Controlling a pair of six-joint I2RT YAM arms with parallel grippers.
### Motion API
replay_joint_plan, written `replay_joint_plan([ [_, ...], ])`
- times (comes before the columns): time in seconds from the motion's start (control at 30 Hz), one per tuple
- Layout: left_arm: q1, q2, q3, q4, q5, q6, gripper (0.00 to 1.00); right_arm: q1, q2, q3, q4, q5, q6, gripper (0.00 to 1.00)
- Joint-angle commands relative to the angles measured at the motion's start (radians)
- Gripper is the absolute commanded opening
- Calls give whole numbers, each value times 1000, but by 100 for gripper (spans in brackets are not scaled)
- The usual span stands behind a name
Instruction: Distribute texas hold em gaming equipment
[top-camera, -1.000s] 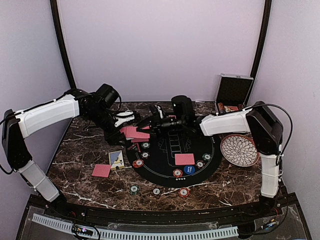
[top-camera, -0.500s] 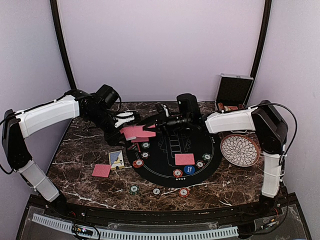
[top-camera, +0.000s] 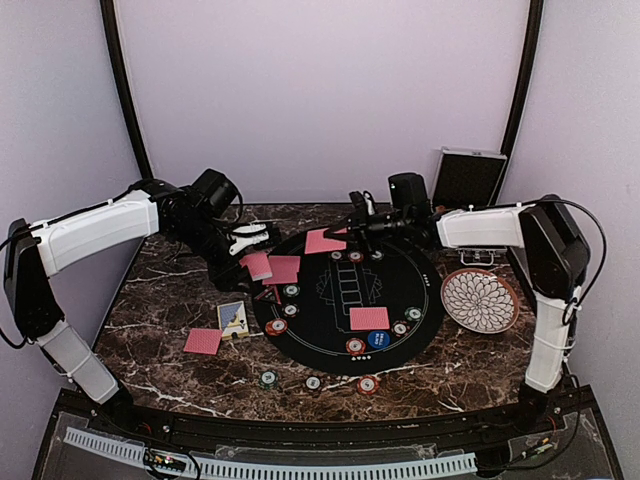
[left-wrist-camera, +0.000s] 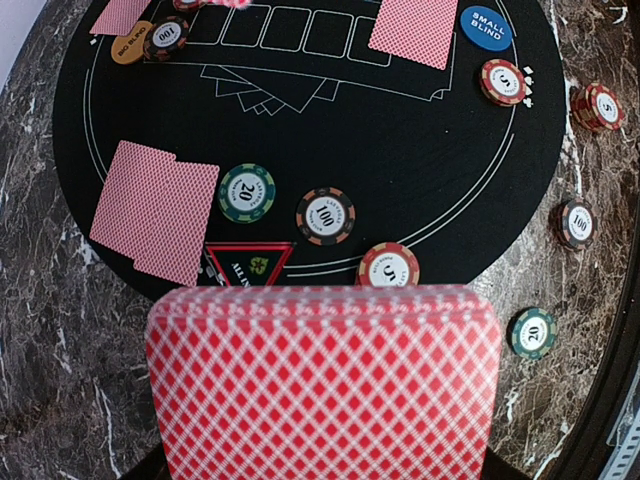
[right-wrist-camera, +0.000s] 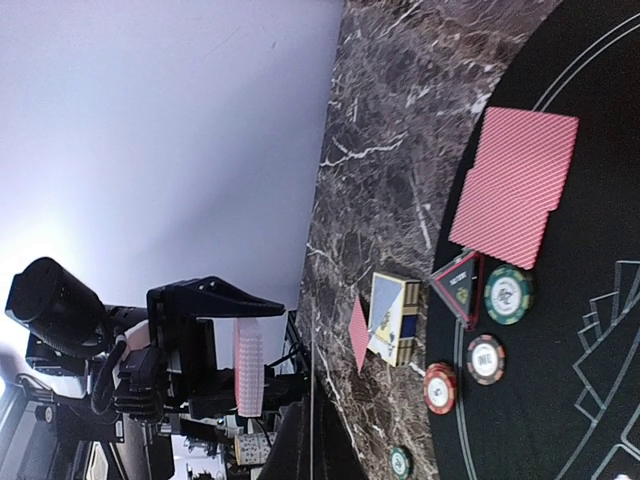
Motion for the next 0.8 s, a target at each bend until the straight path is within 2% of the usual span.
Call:
replay_joint_plan([
  [0.0, -2, -31, -2, 9, 6, 11, 0, -107, 51, 95, -113, 12, -119, 0],
  [0.17, -2, -25, 5, 10, 11, 10, 0, -182, 155, 235, -292, 104, -253, 0],
  [0.33, -2, -21, 7, 10, 17, 9, 0, -230, 277, 389, -383, 165, -317, 0],
  [0.57, -2, -21, 9, 4, 21, 9, 0, -254, 413, 531, -385, 194, -308, 0],
  [0.77, -2, -26, 1, 5, 23, 10, 0, -255, 487, 587, -318, 191, -253, 0],
])
